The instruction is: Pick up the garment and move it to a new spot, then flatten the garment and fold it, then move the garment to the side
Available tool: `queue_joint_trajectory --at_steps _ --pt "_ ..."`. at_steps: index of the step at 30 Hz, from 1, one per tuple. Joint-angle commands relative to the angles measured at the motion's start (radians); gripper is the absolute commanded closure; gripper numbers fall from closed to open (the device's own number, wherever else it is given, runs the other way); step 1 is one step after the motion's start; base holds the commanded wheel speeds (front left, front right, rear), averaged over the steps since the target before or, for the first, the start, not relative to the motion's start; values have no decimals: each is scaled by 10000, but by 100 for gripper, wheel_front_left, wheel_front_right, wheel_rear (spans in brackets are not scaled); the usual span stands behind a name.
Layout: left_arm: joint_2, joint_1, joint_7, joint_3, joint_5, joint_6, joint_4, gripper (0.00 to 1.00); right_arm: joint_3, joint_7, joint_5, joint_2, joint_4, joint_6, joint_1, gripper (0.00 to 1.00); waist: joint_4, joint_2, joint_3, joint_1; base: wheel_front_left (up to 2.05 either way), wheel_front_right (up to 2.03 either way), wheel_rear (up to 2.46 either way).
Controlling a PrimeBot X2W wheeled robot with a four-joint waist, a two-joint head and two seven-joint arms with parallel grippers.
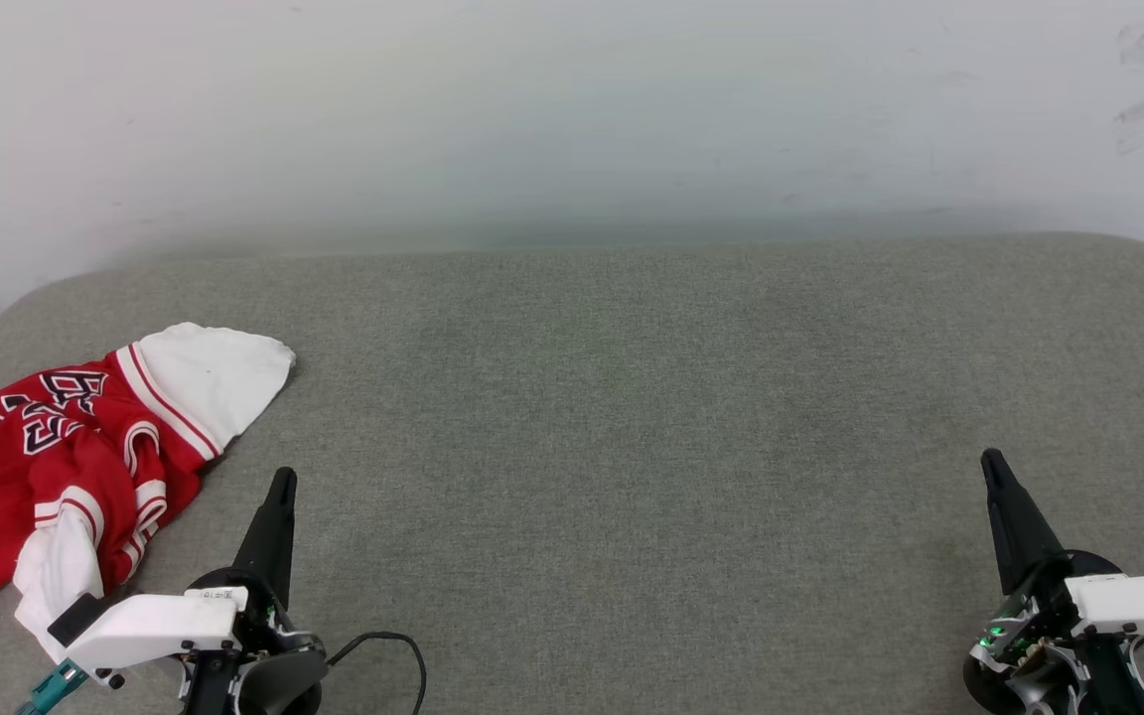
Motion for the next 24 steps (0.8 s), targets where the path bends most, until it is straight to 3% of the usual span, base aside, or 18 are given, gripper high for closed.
queue_joint_trajectory --at_steps 1,18,19,24 --pt "1 -68 46 33 0 -17 -5 100 7 7 40 36 4 -3 -127 100 0 -1 0 0 0 0 0" --pt "1 -68 46 33 0 -17 -5 100 8 7 40 36 4 -3 -127 100 0 -1 0 0 0 0 0" --pt "0 0 0 0 0 0 0 0 0 0 0 0 0 0 0 0 0 -1 0 0 0 0 0" --pt "-25 227 -54 -54 13 0 248 0 22 -35 -21 4 272 -2 256 0 0 -1 3 0 0 0 0"
